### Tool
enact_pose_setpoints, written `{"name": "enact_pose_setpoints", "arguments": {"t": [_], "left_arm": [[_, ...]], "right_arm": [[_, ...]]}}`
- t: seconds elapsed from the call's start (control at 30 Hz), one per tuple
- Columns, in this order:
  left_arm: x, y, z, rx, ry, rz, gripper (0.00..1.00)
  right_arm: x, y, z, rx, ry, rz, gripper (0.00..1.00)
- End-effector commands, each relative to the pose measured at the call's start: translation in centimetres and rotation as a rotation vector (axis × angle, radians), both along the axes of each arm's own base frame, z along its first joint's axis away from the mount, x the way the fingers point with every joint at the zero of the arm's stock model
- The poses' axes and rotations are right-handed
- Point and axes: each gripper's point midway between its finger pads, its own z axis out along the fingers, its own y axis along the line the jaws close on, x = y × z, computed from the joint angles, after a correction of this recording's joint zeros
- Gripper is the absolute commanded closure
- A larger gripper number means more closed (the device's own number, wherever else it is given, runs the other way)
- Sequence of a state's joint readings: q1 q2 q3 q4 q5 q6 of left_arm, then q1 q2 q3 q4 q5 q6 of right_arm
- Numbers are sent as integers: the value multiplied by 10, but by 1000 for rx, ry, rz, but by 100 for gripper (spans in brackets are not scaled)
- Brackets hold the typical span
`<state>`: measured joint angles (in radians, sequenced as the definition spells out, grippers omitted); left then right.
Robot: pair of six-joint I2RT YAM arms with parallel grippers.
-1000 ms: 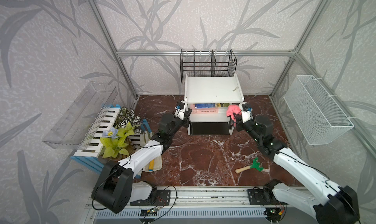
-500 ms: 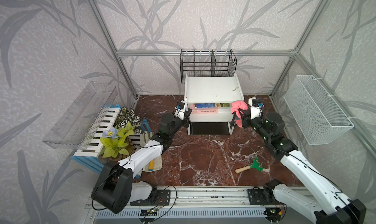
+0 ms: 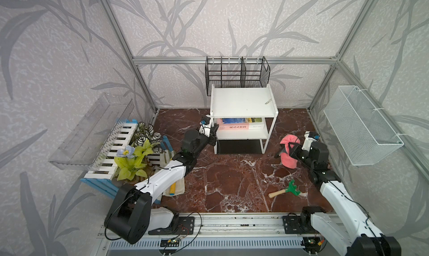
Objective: Wipe the bookshelf clean with a cloth
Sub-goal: Hold the shelf at the center of the board.
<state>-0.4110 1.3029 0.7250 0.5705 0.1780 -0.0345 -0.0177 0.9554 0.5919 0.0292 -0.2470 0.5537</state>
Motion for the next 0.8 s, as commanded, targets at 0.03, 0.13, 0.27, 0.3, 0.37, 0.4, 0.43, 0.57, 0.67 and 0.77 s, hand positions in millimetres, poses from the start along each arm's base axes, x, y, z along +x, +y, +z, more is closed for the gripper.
{"name": "enact_pose_setpoints", "arguments": {"t": [0.03, 0.13, 0.27, 0.3, 0.37, 0.4, 0.43, 0.57, 0.67, 0.77], "left_arm": [[23, 32, -17, -128, 124, 191, 100], [22, 28, -16, -164, 133, 175, 100], [19, 26, -17, -207, 123, 156, 100], [19, 25, -18, -206, 127, 154, 100], [20, 23, -20, -199, 137, 150, 100], [21, 21, -21, -192, 145, 149, 100], [22, 20, -22, -186, 147, 145, 100], [21, 12, -21, -172, 146, 123, 100], [22, 10, -19, -159, 135, 119, 100], [25, 10, -20, -141, 135, 121, 100]], "right_arm": [[29, 46, 41, 240, 8, 270, 100], [42, 60, 51, 299, 37, 360, 100], [52, 79, 43, 385, 93, 488, 100], [54, 82, 30, 404, 129, 503, 100], [52, 90, 7, 441, 190, 548, 100], [48, 94, -5, 458, 225, 575, 100], [45, 96, -12, 460, 241, 598, 100], [60, 96, -9, 385, 190, 636, 100], [101, 92, 4, 366, 151, 612, 100], [146, 92, 4, 343, 142, 563, 100]]}}
